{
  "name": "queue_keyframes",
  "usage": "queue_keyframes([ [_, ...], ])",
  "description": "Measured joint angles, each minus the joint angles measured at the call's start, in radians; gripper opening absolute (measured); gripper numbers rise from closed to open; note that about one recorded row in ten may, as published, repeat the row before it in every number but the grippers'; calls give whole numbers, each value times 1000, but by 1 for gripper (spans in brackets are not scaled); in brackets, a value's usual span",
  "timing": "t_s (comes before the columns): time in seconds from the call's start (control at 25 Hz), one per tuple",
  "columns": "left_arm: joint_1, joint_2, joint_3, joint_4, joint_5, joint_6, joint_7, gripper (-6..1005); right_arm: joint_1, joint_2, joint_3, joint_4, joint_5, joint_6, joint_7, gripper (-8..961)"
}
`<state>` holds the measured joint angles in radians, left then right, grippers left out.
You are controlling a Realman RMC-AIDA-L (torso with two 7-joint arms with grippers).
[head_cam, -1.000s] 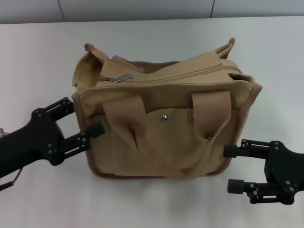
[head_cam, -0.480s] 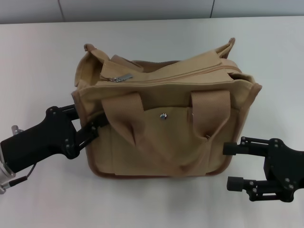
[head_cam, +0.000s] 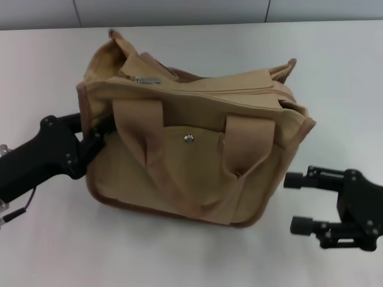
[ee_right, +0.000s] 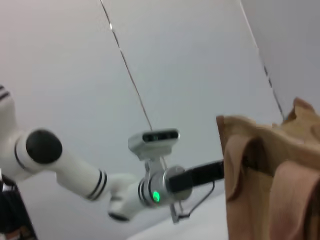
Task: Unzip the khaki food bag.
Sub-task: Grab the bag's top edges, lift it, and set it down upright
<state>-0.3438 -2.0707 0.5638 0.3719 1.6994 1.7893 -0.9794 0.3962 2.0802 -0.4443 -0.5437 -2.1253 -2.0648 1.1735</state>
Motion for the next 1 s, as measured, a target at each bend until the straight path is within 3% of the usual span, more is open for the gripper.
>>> queue_keyframes([
  [0.12, -3, 0, -1, 20, -8, 31, -11, 108, -11, -2, 0, 0, 51, -22, 0, 779],
  [0.32, -13, -3, 8, 107, -65, 101, -61, 101, -52, -9, 1, -4, 272, -56, 12, 779],
  [0.48, -41, -2, 17, 166, -77, 128, -102, 98, -61, -22, 17, -24, 478, 16, 103, 779],
  [0.6, -56, -2, 51, 202, -78, 139, -114, 96, -29, -27, 6, -114, 501, 83, 137, 779],
  [0.76, -68, -2, 73, 228, -85, 143, -135, 94, 49, -22, -83, -302, 404, 123, 196, 780],
  [0.8, -71, -2, 81, 231, -91, 144, -141, 94, 82, -18, -157, -374, 374, 124, 246, 780],
  [0.84, -74, -2, 88, 234, -97, 145, -144, 94, 82, -18, -157, -374, 374, 124, 246, 780],
  [1.0, -80, -2, 117, 246, -118, 152, -149, 94, 119, 1, -365, -521, 337, 190, 308, 780],
])
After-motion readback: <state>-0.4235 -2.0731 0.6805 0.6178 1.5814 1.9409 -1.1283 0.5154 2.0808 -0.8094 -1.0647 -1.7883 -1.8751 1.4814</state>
